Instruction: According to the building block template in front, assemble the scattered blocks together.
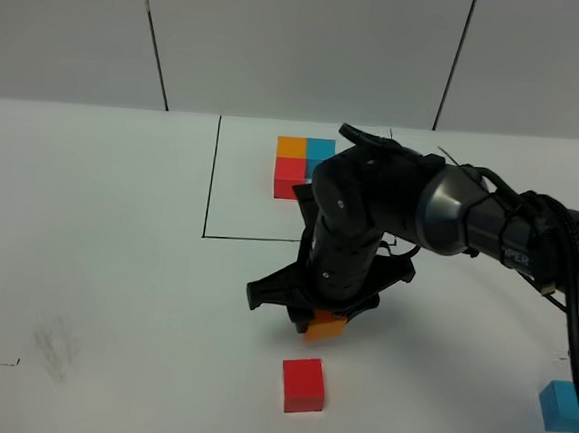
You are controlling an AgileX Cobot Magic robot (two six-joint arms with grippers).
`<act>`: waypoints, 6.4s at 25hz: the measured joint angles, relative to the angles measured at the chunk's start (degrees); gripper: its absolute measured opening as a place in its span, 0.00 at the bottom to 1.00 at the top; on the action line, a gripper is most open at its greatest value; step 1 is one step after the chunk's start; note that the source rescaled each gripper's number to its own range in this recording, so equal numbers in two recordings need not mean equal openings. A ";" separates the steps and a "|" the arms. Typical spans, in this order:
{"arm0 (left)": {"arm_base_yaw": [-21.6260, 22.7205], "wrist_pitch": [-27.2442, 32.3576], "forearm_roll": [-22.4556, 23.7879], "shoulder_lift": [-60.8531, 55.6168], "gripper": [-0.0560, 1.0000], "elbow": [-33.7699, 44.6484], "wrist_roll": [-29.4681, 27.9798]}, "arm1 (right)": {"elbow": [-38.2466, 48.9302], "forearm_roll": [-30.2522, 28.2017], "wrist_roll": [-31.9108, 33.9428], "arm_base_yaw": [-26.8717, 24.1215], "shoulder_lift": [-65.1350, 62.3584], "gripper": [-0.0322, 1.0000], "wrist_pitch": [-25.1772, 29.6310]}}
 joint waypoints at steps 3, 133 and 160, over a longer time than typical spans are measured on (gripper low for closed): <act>0.00 0.00 0.00 0.00 0.99 0.00 0.00 | 0.00 -0.52 0.00 0.32 0.26 0.03 -0.01; 0.00 -0.07 7.24 0.00 0.99 0.00 0.00 | -0.41 -26.17 -4.29 2.53 -16.17 0.89 4.82; 0.00 -0.07 7.24 0.00 0.99 0.00 0.00 | 1.39 -27.30 -13.20 -17.48 -45.05 0.61 15.42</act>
